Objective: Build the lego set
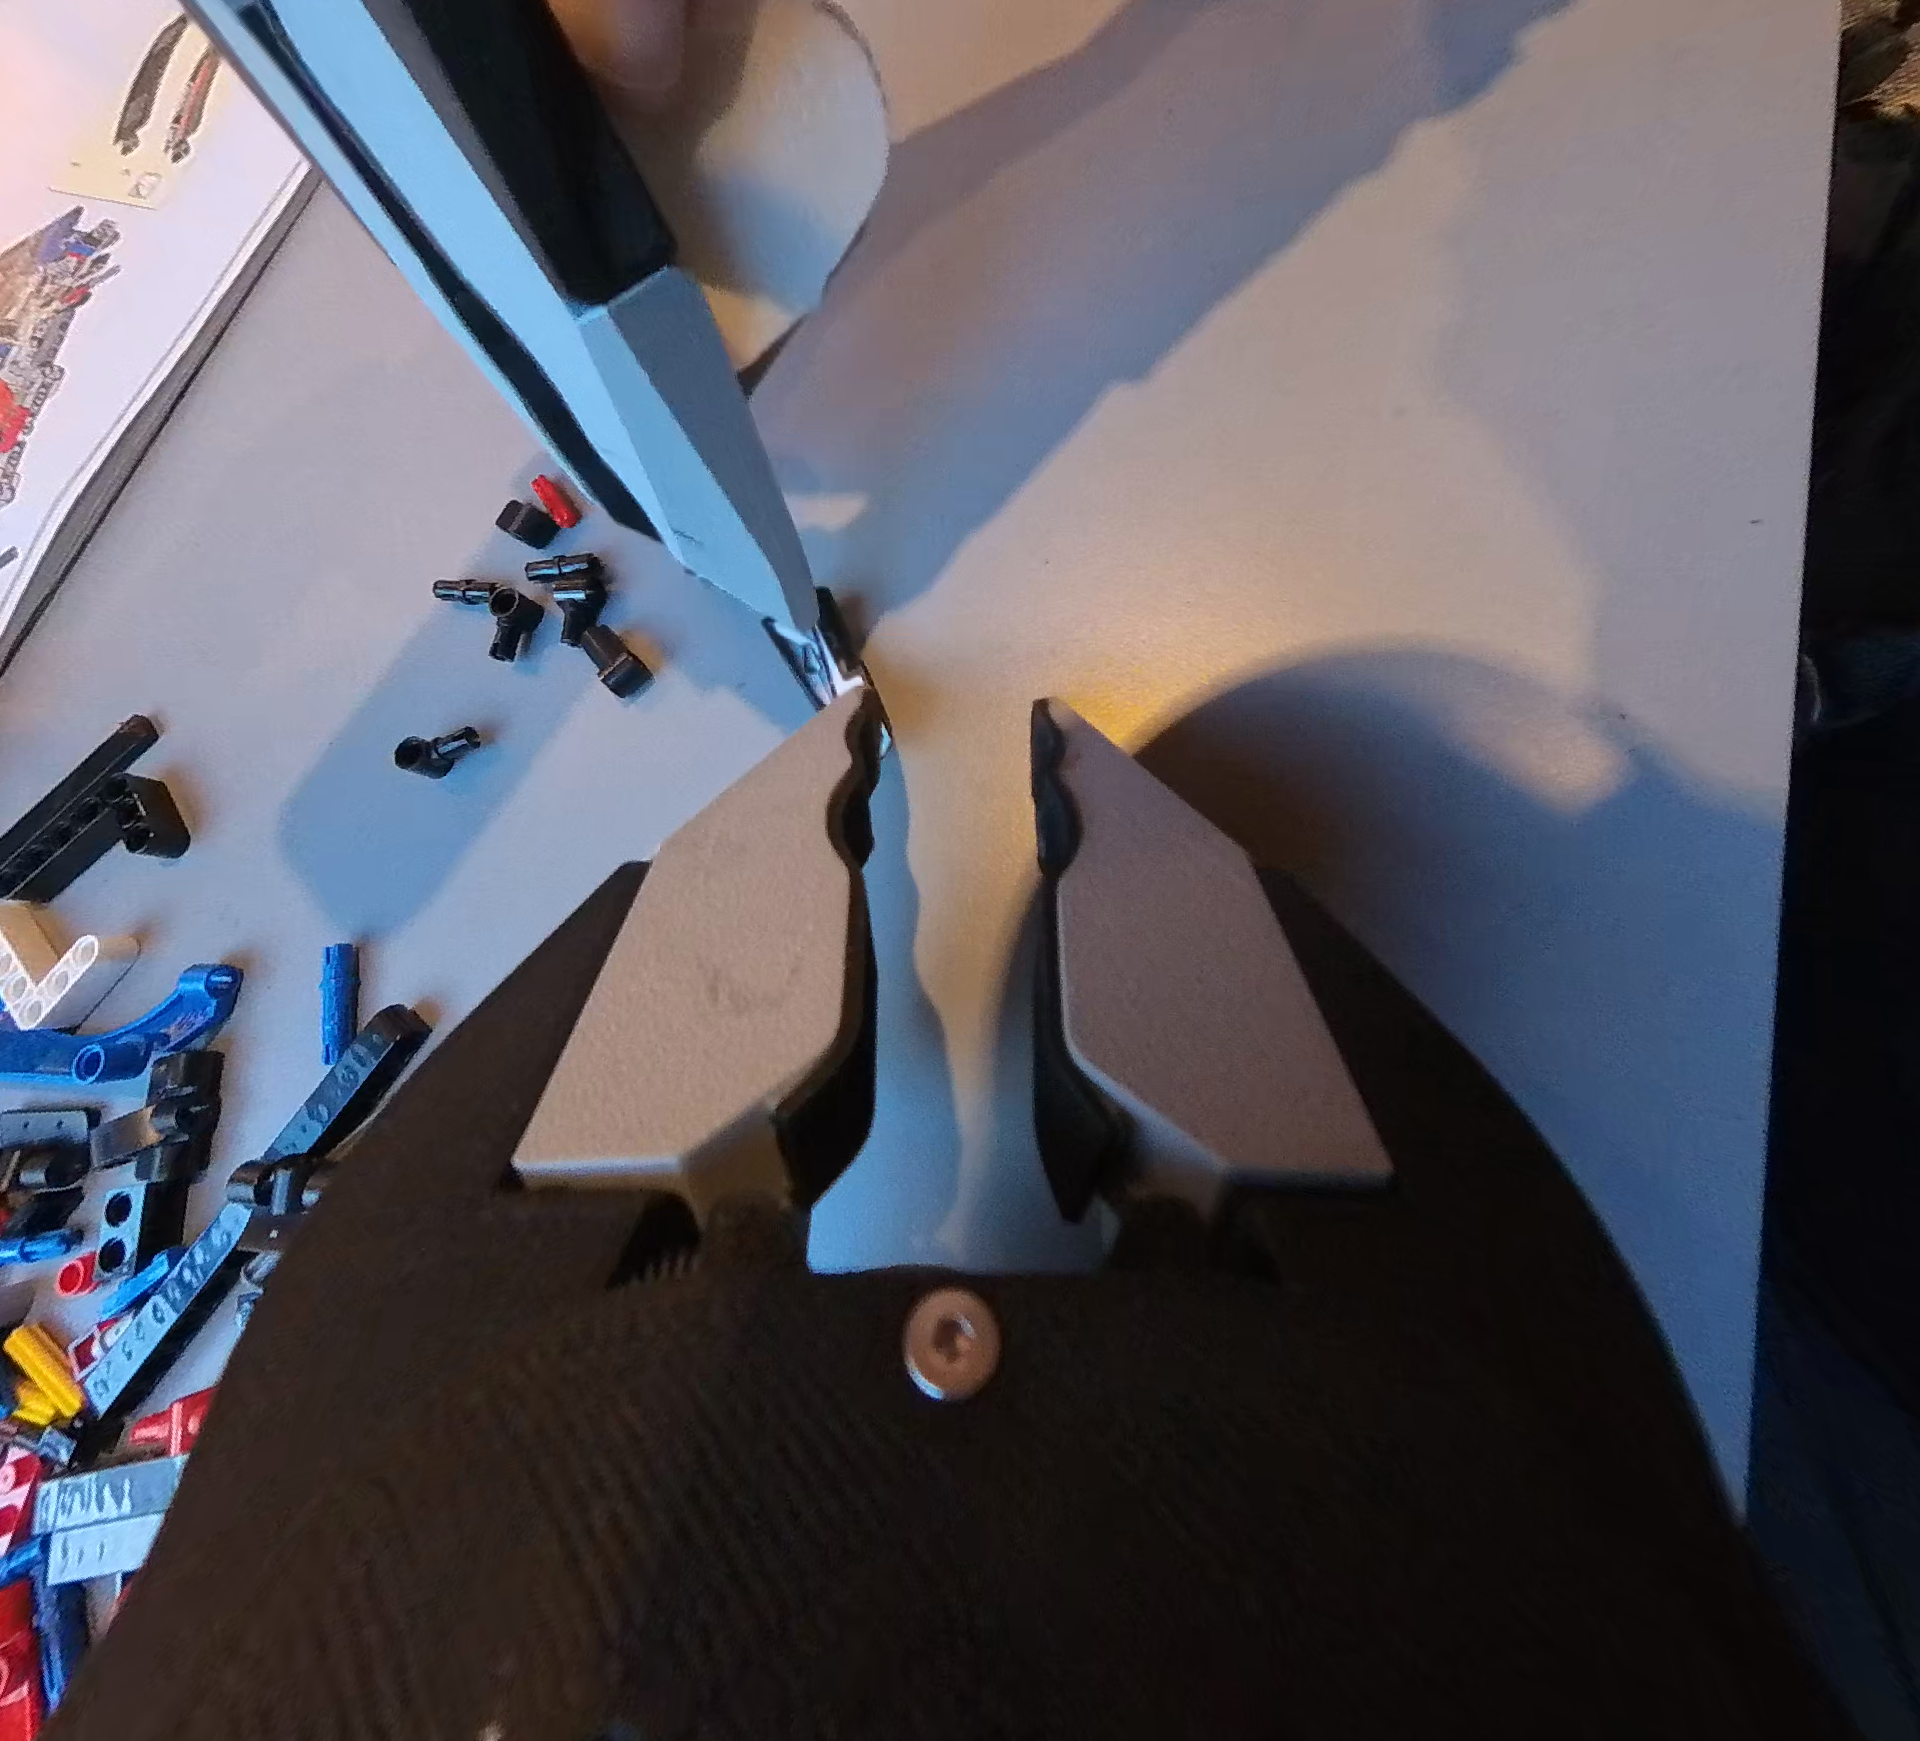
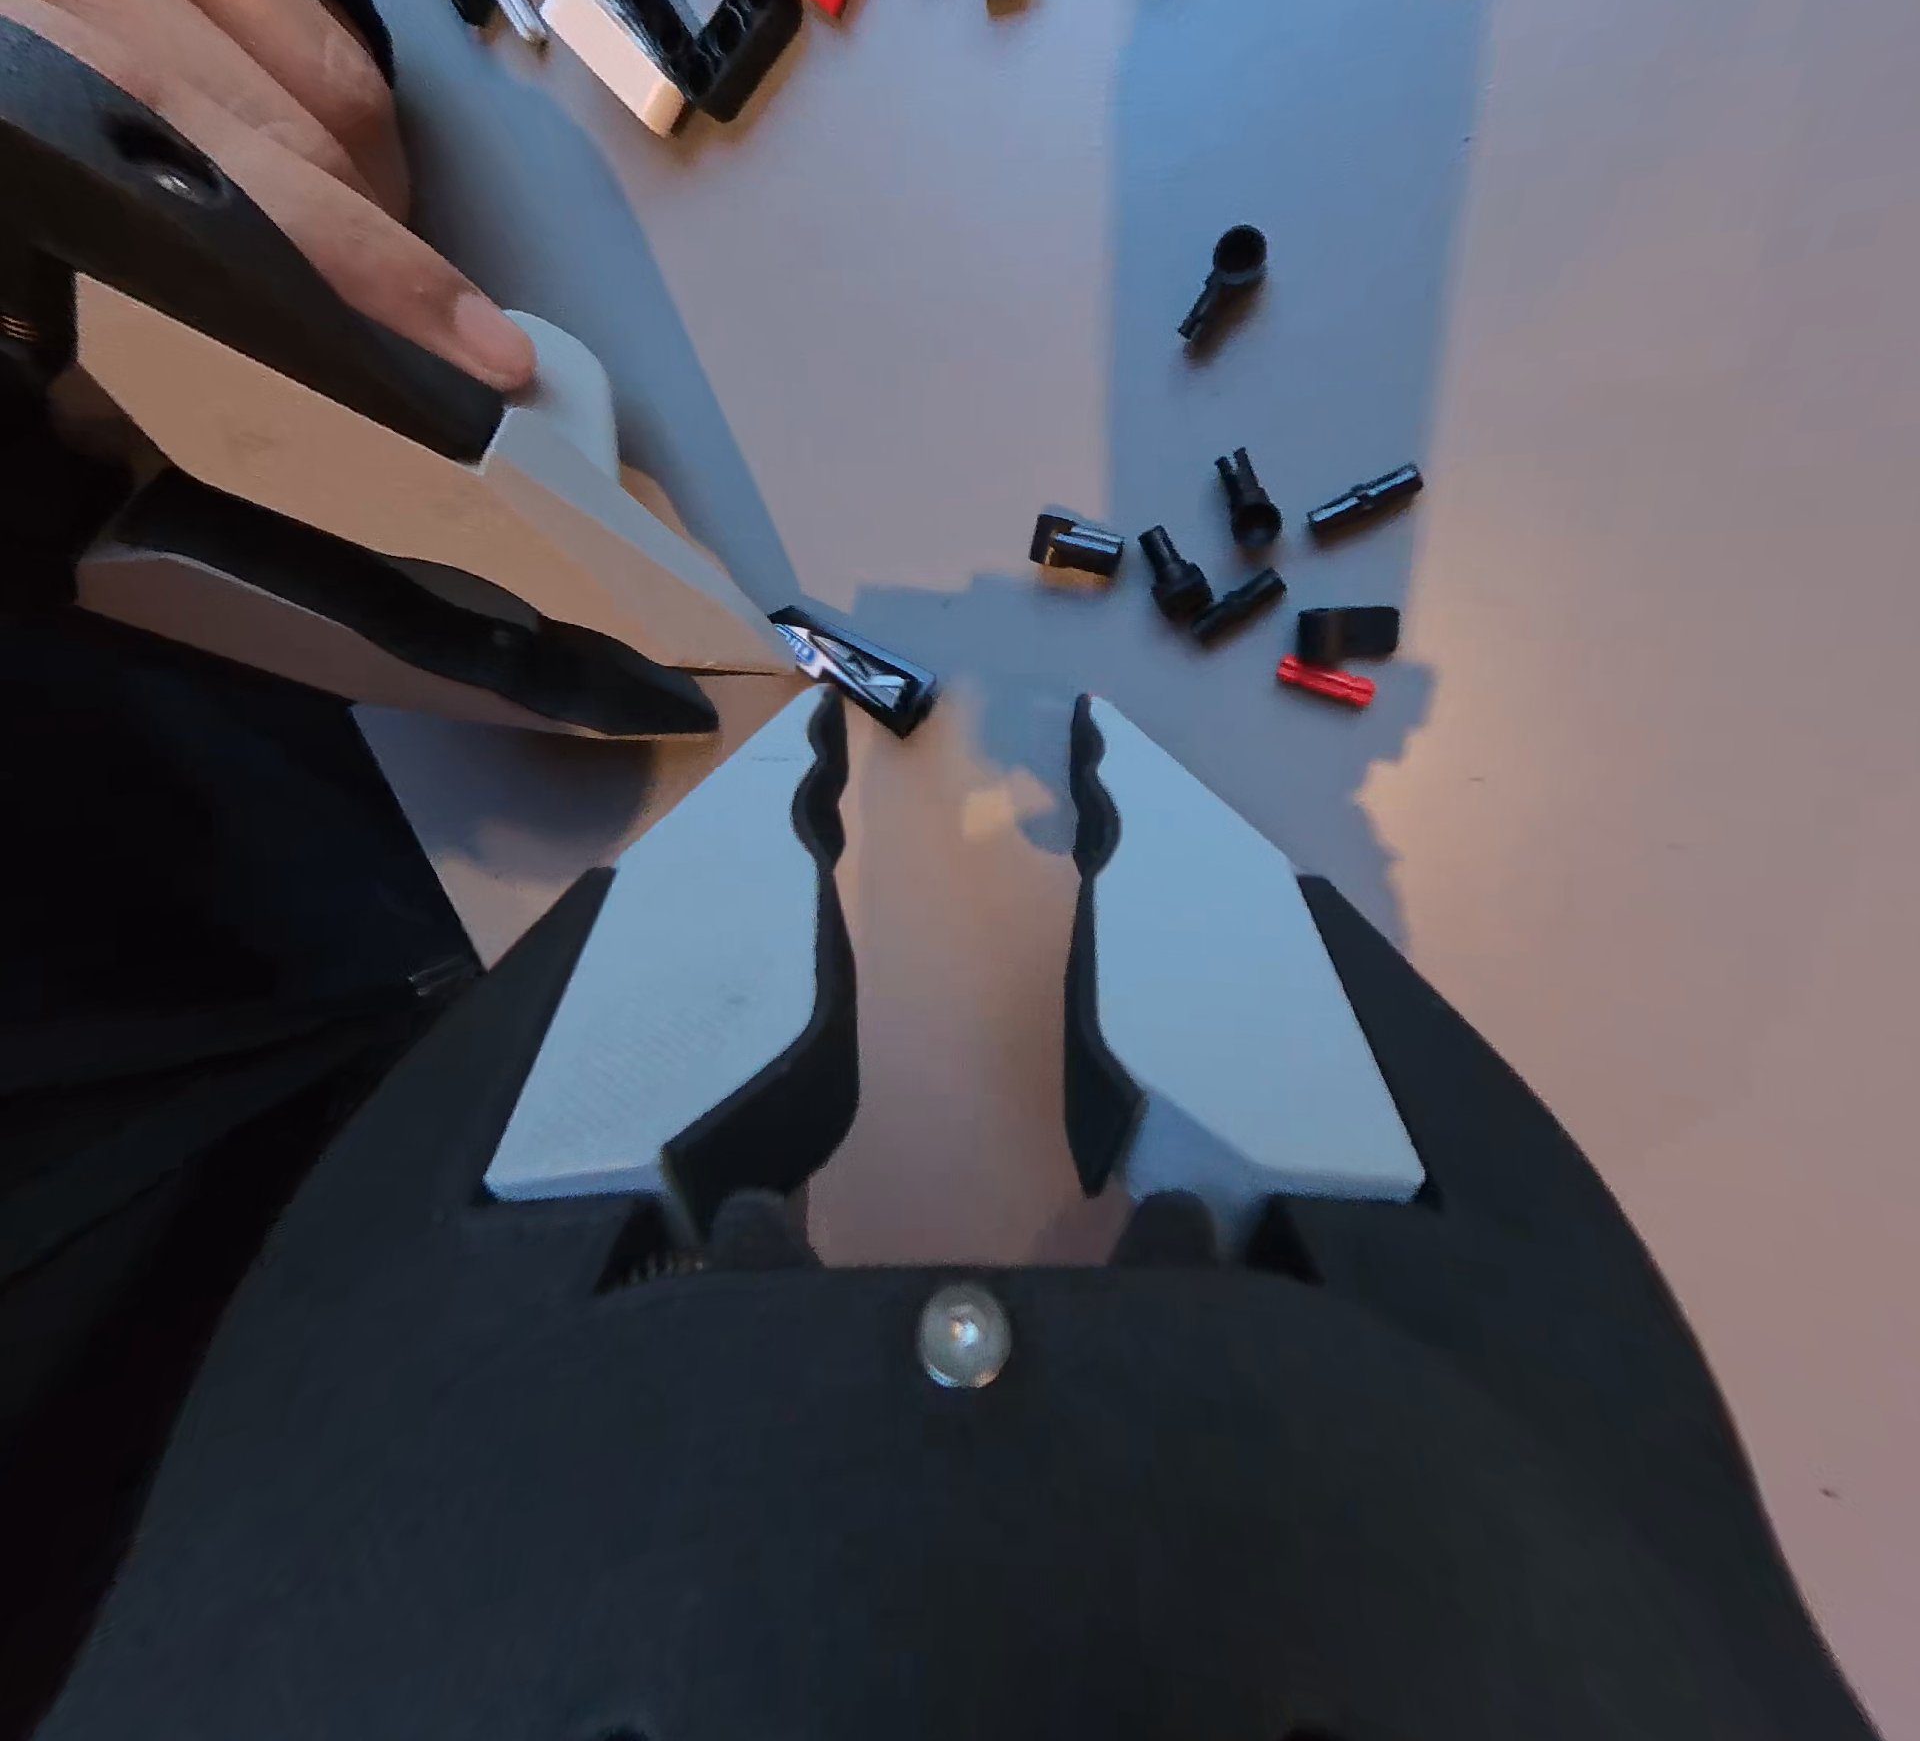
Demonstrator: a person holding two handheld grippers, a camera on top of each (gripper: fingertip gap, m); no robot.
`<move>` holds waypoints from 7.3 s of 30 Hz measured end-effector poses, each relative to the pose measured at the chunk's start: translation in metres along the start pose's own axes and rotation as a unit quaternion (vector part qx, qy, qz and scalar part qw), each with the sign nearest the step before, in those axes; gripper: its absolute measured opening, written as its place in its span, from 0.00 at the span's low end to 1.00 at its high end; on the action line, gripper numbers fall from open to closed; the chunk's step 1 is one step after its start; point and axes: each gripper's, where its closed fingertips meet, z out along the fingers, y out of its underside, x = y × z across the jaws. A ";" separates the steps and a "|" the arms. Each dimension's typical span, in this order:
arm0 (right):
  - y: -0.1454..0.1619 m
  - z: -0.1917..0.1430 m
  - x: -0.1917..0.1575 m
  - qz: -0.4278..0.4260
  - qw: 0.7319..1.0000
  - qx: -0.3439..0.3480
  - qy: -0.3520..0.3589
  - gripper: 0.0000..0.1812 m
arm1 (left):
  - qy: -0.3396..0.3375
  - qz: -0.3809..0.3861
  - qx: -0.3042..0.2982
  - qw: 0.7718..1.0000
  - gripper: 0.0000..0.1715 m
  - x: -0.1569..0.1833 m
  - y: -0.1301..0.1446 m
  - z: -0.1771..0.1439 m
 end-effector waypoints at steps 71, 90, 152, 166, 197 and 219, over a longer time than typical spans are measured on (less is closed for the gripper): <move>-0.028 0.022 -0.041 -0.299 0.911 0.245 0.141 0.00 | 0.066 -0.018 -0.035 0.997 0.07 -0.021 0.023 -0.015; -0.018 0.008 -0.031 -0.282 0.911 0.265 0.143 0.00 | 0.066 -0.022 -0.035 0.997 0.07 -0.020 0.022 -0.015; -0.004 -0.002 -0.042 -0.275 0.906 0.302 0.116 0.00 | -0.050 -0.011 -0.089 0.995 0.12 -0.040 0.007 -0.009; -0.018 -0.067 -0.010 -0.171 0.860 0.447 0.176 0.09 | -0.069 -0.107 0.066 0.990 0.17 -0.030 -0.037 -0.028; -0.015 -0.103 0.046 -0.085 0.820 0.500 0.263 0.09 | -0.135 -0.084 0.192 0.968 0.19 -0.111 -0.095 0.010; -0.003 -0.129 0.050 -0.040 0.797 0.547 0.251 0.11 | -0.226 -0.155 0.213 0.938 0.19 -0.159 -0.082 -0.020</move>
